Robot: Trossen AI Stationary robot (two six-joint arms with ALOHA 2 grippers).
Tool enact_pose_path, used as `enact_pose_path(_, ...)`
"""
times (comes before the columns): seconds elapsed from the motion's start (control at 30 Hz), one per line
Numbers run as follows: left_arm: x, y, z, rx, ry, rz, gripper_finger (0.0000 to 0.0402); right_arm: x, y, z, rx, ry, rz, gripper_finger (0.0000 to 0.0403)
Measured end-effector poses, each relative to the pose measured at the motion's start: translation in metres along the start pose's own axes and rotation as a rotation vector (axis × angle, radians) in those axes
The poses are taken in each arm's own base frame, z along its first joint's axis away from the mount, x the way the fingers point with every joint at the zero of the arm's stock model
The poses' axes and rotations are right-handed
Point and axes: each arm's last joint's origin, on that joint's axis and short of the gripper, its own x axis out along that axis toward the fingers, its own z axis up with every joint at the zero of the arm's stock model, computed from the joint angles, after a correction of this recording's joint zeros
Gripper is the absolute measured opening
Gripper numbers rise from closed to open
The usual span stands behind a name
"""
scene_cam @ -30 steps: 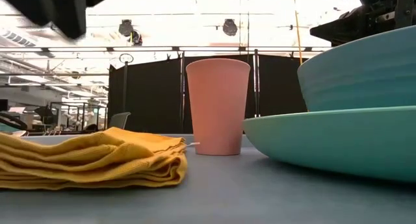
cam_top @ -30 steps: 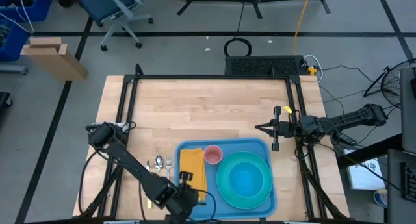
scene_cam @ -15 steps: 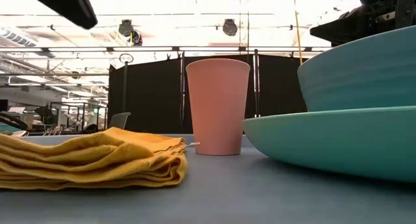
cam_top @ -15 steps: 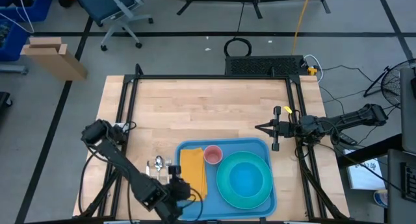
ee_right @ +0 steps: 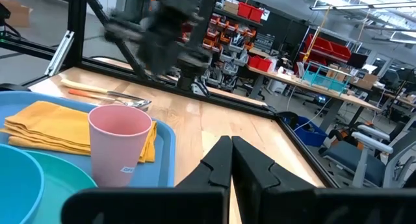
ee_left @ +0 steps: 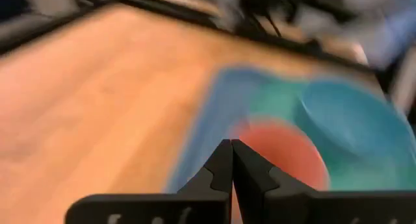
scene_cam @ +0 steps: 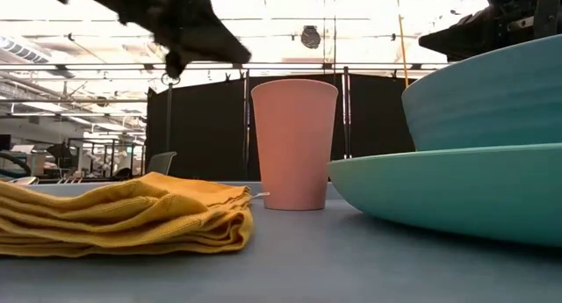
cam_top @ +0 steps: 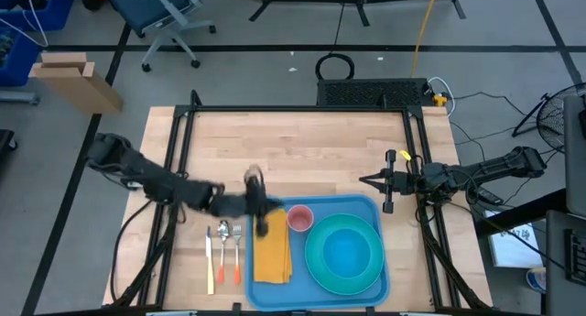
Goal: Set up tray
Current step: Put the orange fork on the yellow napkin
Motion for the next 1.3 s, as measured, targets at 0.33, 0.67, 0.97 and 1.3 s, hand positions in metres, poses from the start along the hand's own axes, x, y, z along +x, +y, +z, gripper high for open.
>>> enact_pose_path(0.33, -0.051, -0.015, 0.010, -0.314, 0.196, 0.388, 0.0002, 0.001, 0.002, -0.005, -0.005, 0.046, 0.013, 0.0000)
enact_pose_path(0.67, -0.049, -0.058, -0.057, -0.661, 0.615, 0.615, 0.0001, 0.001, 0.003, -0.009, 0.009, 0.086, 0.023, 0.0000)
enact_pose_path(0.97, -0.037, -0.089, -0.072, -0.640, 0.727, 0.619, 0.0014, 0.001, 0.002, -0.007, 0.036, 0.068, 0.018, 0.0000)
enact_pose_path(1.3, -0.039, -0.090, -0.083, -0.675, 0.785, 0.663, 0.0131, 0.001, 0.002, -0.007, 0.039, 0.068, 0.018, 0.0000)
